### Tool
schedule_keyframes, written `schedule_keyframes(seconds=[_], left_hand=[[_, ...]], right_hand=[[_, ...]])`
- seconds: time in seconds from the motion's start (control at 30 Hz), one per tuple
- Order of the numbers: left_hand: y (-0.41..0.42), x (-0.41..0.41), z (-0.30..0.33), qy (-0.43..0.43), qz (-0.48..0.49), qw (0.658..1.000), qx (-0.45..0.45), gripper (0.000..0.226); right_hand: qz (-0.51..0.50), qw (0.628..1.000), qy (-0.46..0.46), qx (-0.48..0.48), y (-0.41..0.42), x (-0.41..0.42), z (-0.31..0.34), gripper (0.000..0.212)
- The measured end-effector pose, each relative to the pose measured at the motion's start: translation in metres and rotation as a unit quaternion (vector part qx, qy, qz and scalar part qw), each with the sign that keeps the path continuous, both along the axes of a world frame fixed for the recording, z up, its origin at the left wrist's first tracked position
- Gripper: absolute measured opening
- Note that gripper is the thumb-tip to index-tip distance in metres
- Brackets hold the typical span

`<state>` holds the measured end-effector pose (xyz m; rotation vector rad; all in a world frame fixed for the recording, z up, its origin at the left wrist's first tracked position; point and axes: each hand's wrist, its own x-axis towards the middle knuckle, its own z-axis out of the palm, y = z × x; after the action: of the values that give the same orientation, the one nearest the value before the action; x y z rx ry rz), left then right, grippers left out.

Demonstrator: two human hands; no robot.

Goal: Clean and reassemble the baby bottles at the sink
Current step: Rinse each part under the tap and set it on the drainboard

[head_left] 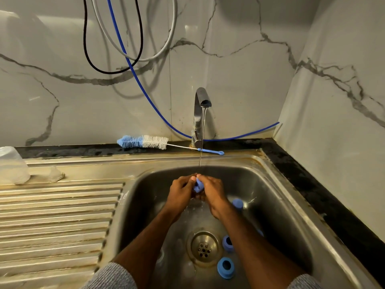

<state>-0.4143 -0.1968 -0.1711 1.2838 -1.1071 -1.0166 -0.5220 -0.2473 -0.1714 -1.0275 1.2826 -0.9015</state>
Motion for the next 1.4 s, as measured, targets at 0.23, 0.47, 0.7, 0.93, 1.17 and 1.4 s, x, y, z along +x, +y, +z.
schedule_keyframes(seconds=[0.23, 0.47, 0.7, 0.93, 1.17, 1.4], left_hand=[[-0.001, 0.003, -0.007, -0.142, -0.019, 0.988, -0.061, 0.052], [-0.001, 0.002, -0.010, -0.138, -0.032, 0.990, -0.025, 0.026], [-0.001, -0.001, -0.010, -0.124, -0.022, 0.992, 0.003, 0.027], [0.000, 0.001, -0.005, 0.050, 0.034, 0.998, 0.018, 0.028], [0.000, 0.006, -0.004, 0.087, -0.013, 0.995, 0.052, 0.022], [-0.001, 0.007, -0.004, 0.062, 0.006, 0.997, 0.040, 0.027]], right_hand=[[-0.043, 0.999, -0.009, -0.018, -0.001, -0.010, -0.001, 0.032], [0.035, 0.990, 0.107, -0.089, 0.000, -0.018, 0.010, 0.033], [0.073, 0.995, 0.070, -0.004, -0.002, -0.025, 0.011, 0.029], [0.091, 0.992, 0.088, 0.011, 0.004, -0.019, 0.012, 0.019], [0.081, 0.994, 0.078, 0.009, 0.004, -0.017, 0.005, 0.023], [0.062, 0.996, 0.053, 0.022, 0.007, -0.007, 0.010, 0.021]])
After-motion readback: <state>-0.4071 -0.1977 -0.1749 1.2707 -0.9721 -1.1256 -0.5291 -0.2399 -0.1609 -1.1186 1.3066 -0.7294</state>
